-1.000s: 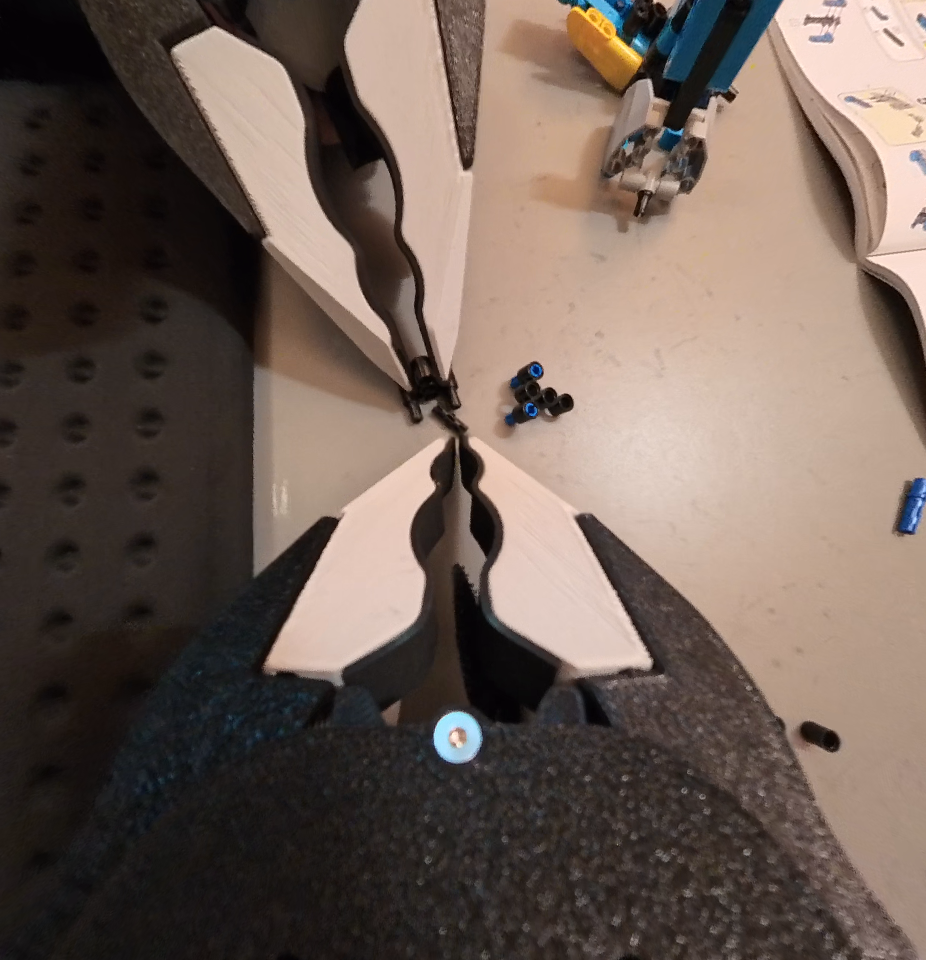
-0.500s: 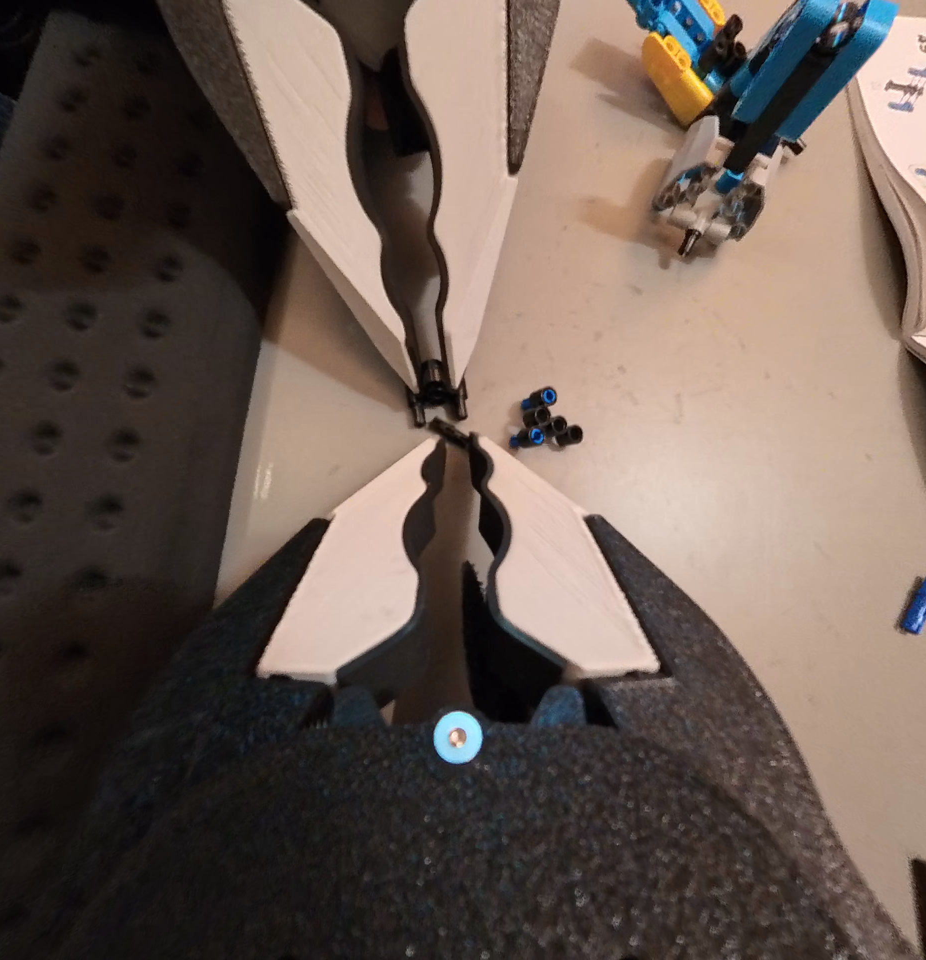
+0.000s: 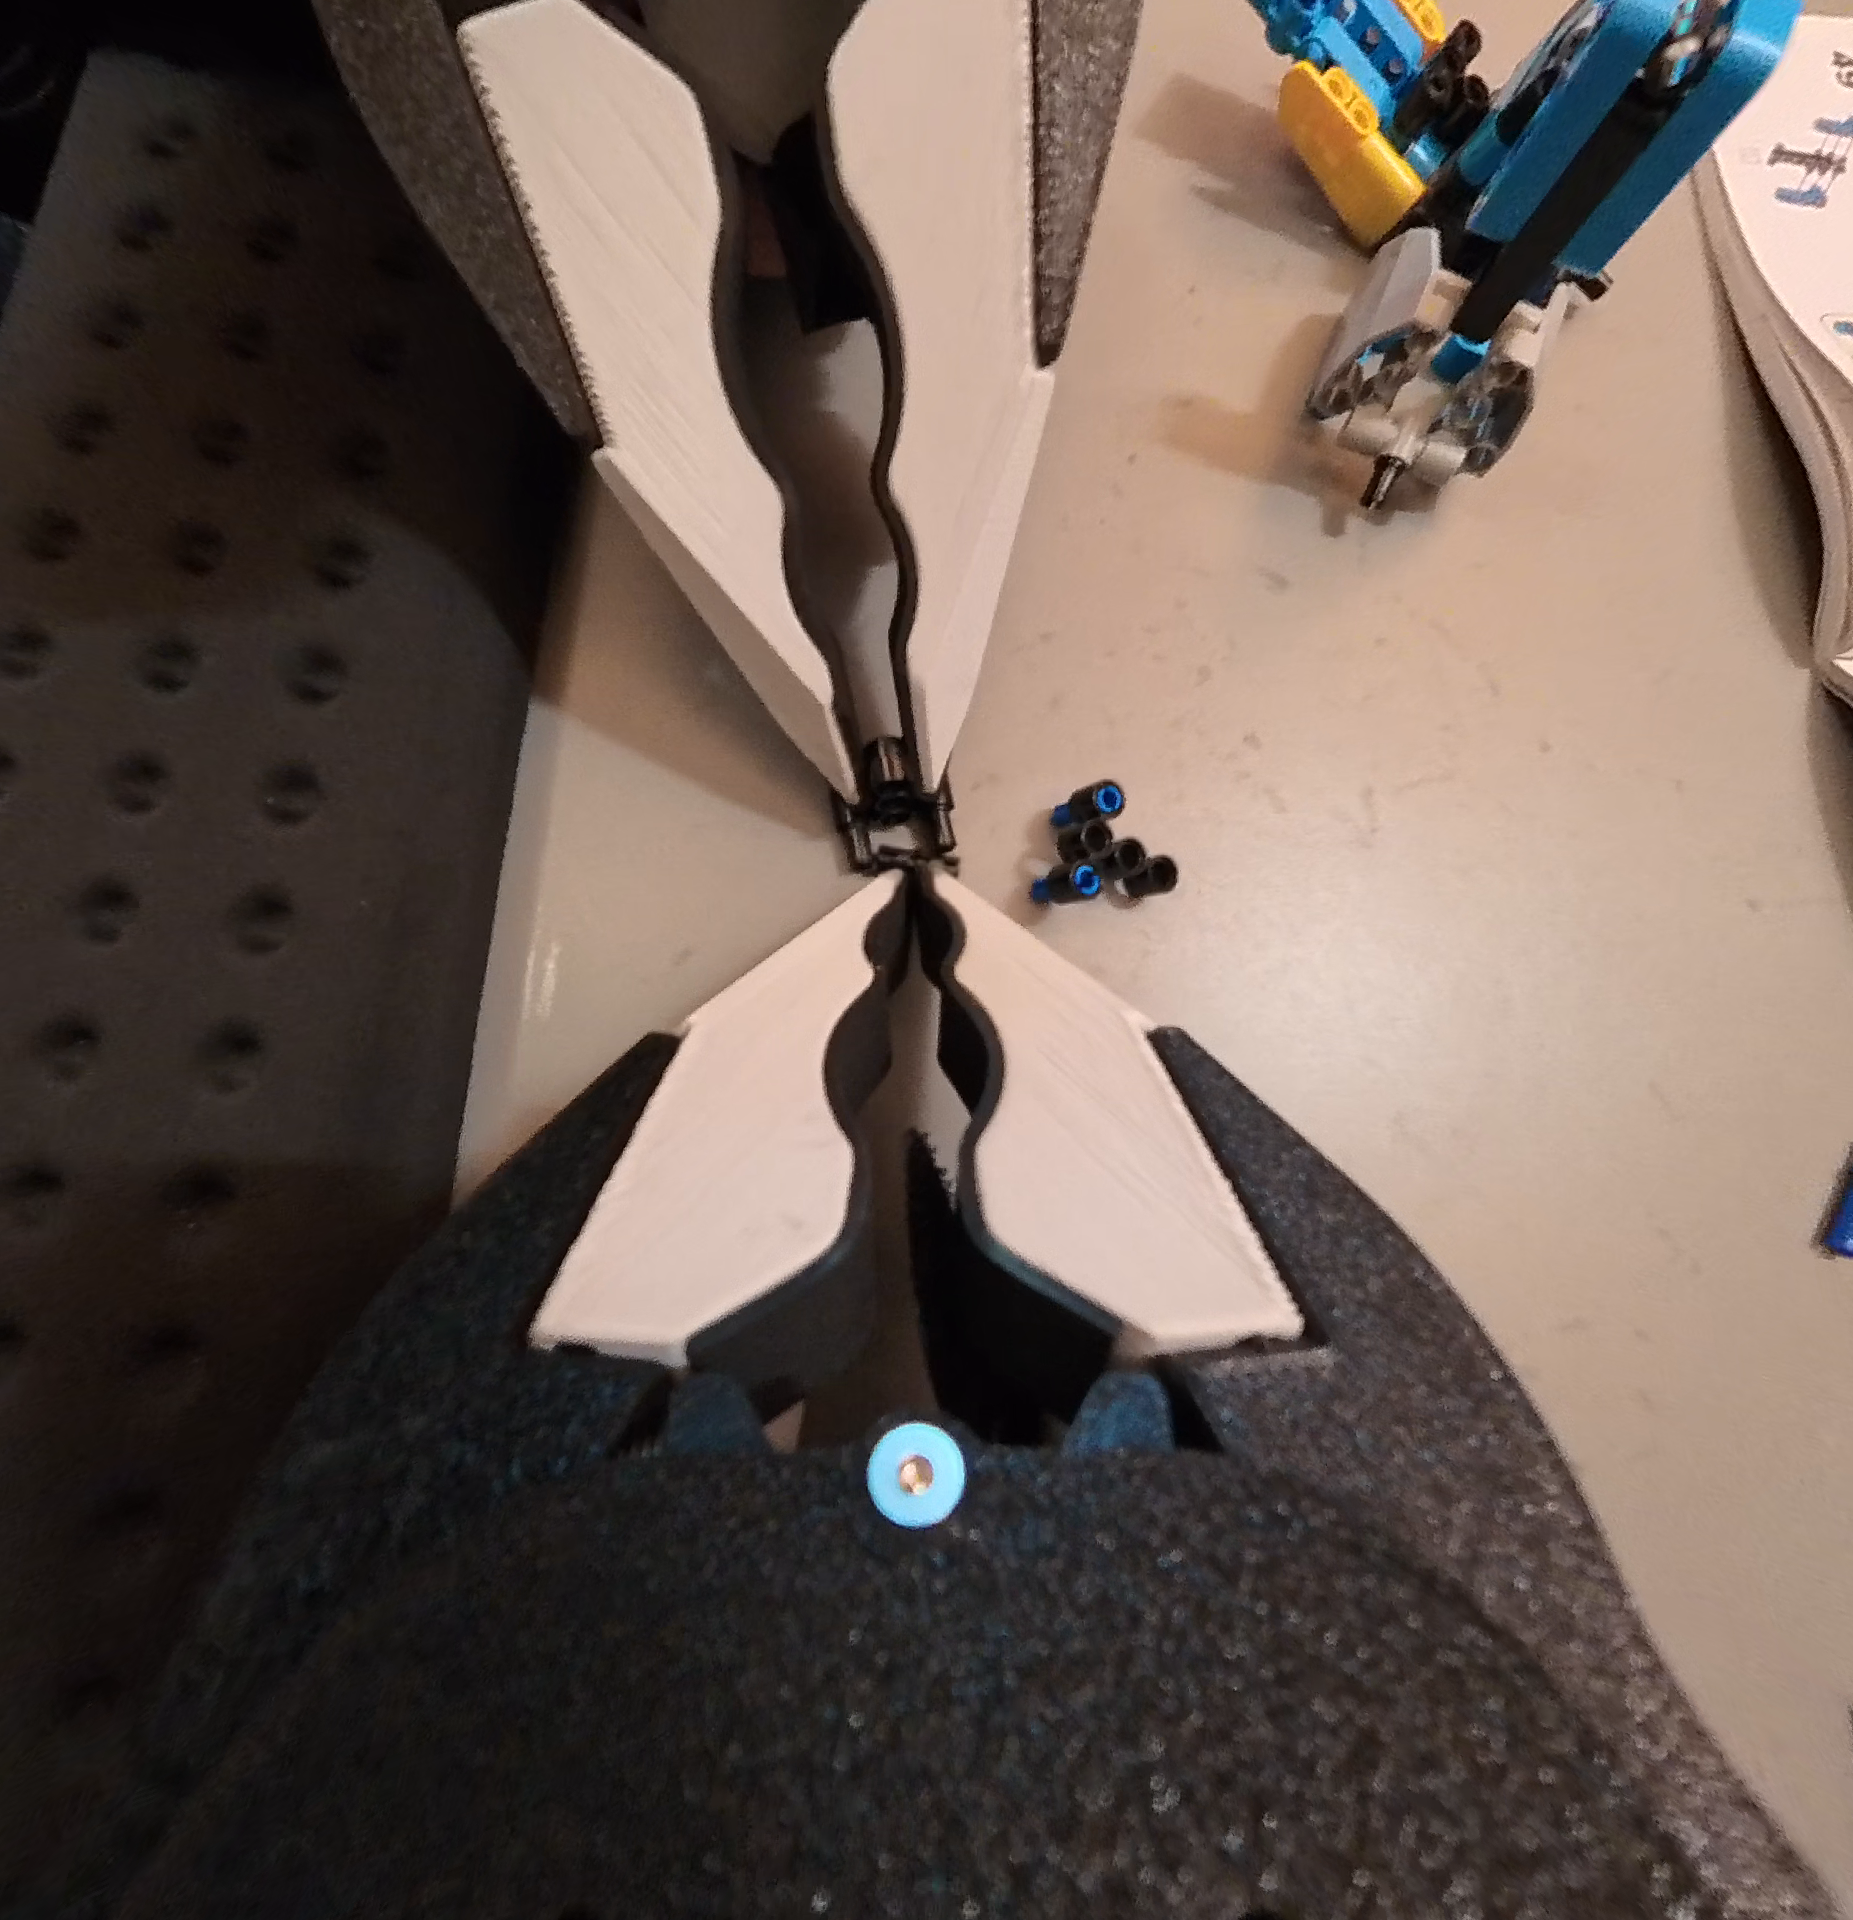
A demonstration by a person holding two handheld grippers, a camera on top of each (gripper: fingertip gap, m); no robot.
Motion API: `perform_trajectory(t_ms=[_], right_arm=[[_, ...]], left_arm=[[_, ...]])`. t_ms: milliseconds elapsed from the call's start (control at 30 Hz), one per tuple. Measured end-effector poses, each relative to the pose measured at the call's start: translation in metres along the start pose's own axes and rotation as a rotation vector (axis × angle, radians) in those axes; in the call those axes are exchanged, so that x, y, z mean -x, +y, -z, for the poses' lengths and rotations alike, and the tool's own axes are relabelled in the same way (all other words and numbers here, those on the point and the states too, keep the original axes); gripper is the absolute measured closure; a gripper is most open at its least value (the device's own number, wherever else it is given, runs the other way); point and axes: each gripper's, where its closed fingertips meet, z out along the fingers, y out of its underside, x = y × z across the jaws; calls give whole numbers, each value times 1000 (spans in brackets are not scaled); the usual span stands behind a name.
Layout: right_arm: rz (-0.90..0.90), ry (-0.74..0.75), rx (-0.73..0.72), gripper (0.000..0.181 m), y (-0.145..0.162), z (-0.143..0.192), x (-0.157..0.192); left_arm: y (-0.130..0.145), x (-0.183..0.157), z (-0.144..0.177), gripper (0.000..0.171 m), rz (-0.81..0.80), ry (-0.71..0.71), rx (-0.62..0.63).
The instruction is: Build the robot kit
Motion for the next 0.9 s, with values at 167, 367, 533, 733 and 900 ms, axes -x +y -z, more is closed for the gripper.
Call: perform_trajectory(t_ms=[167,367,533,733,900], right_arm=[[-20,42,3,181,-1,1,-7],[-20,4,-26,163,-1,3,-5],[-48,8,-12,165,1,1,-6],[-61,18,-2,165,5,4,-6],[-83,39,5,163,10,9,-3]], left_arm=[[1,0,1,164,-1,-1,0],[1,0,1,164,2,2,0],[3,2,3,164,11,-6,1],[3,2,3,164,9,-5,0],[3,2,3,164,7,-4,0]])
